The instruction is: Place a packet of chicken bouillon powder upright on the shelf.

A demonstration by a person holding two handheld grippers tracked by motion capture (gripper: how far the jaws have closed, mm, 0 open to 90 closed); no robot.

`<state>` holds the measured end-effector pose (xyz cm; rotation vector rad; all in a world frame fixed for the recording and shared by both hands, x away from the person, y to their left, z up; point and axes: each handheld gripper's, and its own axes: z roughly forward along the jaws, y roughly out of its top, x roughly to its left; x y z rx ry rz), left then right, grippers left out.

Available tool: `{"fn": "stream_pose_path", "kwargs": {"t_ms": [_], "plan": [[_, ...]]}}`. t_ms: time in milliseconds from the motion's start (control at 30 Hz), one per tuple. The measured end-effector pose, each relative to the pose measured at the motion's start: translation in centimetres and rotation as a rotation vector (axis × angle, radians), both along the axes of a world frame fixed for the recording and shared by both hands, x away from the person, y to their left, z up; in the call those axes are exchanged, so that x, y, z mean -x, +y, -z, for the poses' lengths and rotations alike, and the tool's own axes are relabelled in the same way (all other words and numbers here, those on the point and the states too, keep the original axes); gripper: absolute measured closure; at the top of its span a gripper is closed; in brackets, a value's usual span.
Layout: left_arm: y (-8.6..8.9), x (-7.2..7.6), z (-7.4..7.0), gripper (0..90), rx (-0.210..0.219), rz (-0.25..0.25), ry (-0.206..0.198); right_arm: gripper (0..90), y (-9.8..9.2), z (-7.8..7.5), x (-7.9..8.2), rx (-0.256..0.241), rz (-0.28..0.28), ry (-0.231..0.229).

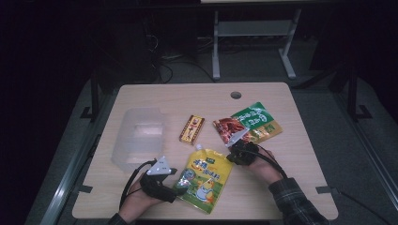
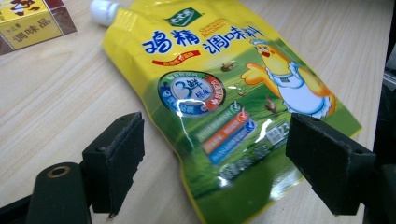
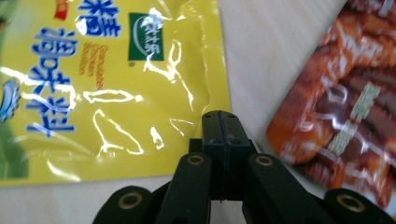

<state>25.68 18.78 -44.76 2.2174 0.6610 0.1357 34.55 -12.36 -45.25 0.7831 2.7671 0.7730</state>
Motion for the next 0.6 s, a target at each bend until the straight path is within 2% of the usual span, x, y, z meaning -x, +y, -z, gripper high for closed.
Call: {"fn": "stream_pose_path", "kwargs": {"t_ms": [300,467,533,600], "plan": [[-0.4,-0.2,-0.2,14.1,0.014,-0.003,0.001,89.9,-1.9,0.0,2.6,-0.005,0.002,0.015],[-0.9,-0.5,-0.6,13.9,0.008,0.020,0.008,89.8,-3.3,0.0,4.6,-0.020,0.015,0.029],[-1.3,-0.6,-0.7,13.9,0.006,0.028,0.006,89.8,-3.6,0.0,5.1,-0.041,0.029,0.037],[-1.6,-0.8,-0.9,13.9,0.005,0.035,0.006,89.8,-4.1,-0.1,5.4,-0.090,0.043,0.035]]}}
